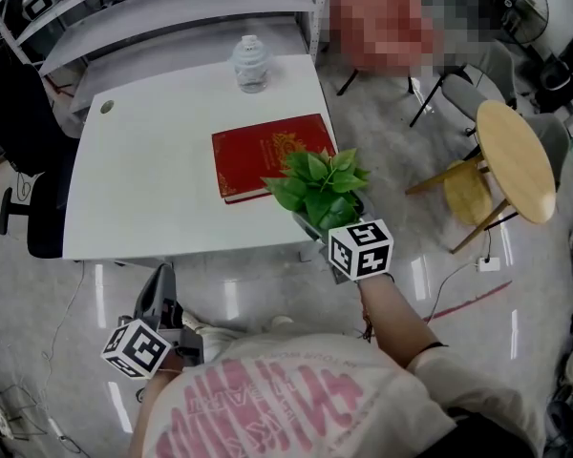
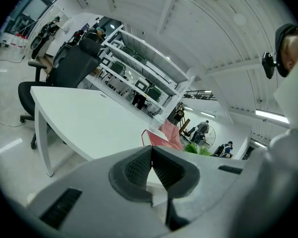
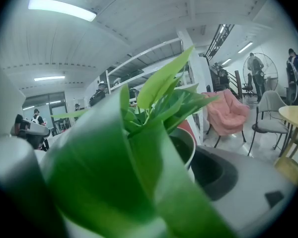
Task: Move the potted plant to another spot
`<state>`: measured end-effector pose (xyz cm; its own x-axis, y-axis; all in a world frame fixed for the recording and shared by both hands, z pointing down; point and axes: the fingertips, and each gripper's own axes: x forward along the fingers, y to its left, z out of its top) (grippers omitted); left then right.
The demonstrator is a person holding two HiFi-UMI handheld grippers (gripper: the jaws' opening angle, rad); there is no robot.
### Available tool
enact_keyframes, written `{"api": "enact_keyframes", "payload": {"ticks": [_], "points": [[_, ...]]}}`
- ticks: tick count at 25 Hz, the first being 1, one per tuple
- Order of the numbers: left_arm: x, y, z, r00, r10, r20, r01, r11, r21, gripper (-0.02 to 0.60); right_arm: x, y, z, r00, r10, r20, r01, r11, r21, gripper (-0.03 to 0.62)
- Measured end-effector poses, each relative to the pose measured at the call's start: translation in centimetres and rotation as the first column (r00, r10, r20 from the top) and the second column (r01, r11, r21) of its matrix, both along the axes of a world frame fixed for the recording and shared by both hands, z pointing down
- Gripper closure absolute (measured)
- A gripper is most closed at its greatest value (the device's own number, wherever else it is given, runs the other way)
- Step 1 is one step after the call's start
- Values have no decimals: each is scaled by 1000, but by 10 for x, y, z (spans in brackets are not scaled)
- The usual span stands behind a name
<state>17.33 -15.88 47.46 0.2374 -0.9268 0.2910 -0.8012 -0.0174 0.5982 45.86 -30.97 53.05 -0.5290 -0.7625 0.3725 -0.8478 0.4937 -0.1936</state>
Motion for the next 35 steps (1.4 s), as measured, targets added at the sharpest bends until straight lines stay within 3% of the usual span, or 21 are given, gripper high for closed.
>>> {"api": "enact_keyframes", "payload": {"ticks": [13, 19, 35], "points": [[-5, 32, 26, 999, -52, -13, 51, 995, -88, 578, 1, 3, 1, 1000, -22, 16, 22, 1000, 3, 72], [-11, 39, 23, 998, -65, 1, 64, 993, -95, 578, -2, 3, 8, 992, 0, 125, 11, 996, -89, 72], [-1, 23, 11, 1000, -4, -22, 3, 1000, -30, 578, -1, 0, 10, 990, 13, 137, -2, 997, -81, 71]]}}
